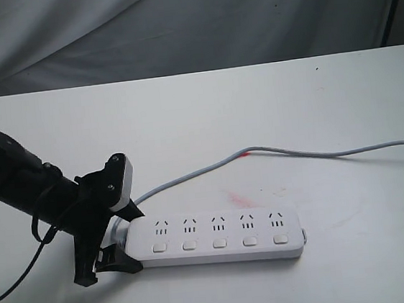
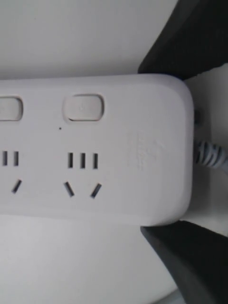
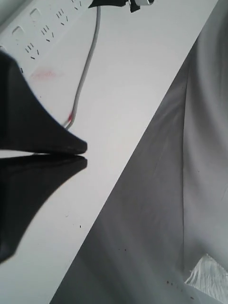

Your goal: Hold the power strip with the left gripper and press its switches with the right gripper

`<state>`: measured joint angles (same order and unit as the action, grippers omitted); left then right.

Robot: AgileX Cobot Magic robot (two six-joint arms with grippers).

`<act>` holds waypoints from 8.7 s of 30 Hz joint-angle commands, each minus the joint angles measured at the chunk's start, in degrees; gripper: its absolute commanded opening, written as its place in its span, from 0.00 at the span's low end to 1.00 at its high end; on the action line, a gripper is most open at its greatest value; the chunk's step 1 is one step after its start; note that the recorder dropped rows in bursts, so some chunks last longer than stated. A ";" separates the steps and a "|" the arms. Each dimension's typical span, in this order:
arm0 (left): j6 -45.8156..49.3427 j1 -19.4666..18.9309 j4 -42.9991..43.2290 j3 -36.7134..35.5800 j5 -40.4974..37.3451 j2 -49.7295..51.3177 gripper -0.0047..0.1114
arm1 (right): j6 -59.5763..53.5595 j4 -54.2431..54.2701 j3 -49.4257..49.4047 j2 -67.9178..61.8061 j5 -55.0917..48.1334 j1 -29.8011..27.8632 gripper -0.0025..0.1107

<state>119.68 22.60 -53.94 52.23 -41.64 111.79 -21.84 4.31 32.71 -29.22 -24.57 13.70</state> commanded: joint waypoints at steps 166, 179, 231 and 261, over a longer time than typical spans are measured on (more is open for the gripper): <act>0.27 0.34 -0.85 0.05 -0.59 -0.15 0.51 | -92.10 69.94 28.76 -83.81 10.46 23.28 0.38; 0.27 0.34 -0.85 0.05 -0.59 -0.15 0.51 | -92.10 69.59 28.66 -84.40 10.03 23.28 0.38; 0.27 0.34 -0.85 0.05 -0.59 -0.15 0.51 | -90.59 63.59 26.42 -87.19 11.72 22.88 0.38; 0.27 0.34 -0.85 0.05 -0.59 -0.15 0.51 | -88.85 68.52 22.48 -75.81 8.71 19.75 0.38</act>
<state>119.68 22.74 -54.21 52.23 -41.76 111.79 -110.99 72.85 57.11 -106.71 -15.00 34.87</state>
